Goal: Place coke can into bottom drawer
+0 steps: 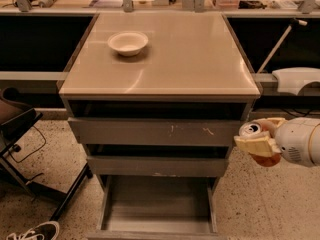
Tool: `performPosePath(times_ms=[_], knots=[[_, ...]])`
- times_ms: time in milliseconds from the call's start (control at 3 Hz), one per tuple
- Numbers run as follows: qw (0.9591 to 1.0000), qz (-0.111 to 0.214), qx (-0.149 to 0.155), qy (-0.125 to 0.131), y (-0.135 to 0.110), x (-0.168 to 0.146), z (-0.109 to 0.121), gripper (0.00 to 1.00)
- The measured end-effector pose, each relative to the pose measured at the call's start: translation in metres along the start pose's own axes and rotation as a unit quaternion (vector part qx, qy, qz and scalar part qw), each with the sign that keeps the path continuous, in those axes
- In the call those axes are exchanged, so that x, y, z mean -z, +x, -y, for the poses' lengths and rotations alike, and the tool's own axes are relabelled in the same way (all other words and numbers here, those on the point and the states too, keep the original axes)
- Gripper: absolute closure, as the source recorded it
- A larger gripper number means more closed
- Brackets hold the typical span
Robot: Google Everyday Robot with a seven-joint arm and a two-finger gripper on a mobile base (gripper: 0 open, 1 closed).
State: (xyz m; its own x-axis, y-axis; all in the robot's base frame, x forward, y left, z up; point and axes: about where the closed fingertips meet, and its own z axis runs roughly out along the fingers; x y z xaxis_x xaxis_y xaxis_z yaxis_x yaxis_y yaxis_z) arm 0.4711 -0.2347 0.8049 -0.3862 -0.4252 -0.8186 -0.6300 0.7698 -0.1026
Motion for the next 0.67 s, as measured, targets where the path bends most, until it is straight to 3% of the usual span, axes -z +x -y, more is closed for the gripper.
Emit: performPosePath(times_ms=[333, 667], knots=[[0.9992, -0.020, -0.034, 0.001, 0.045, -0.025, -0.012, 1.00], [0.9929, -0.067, -0.096, -0.019, 0.152, -0.087, -0.054, 1.00]])
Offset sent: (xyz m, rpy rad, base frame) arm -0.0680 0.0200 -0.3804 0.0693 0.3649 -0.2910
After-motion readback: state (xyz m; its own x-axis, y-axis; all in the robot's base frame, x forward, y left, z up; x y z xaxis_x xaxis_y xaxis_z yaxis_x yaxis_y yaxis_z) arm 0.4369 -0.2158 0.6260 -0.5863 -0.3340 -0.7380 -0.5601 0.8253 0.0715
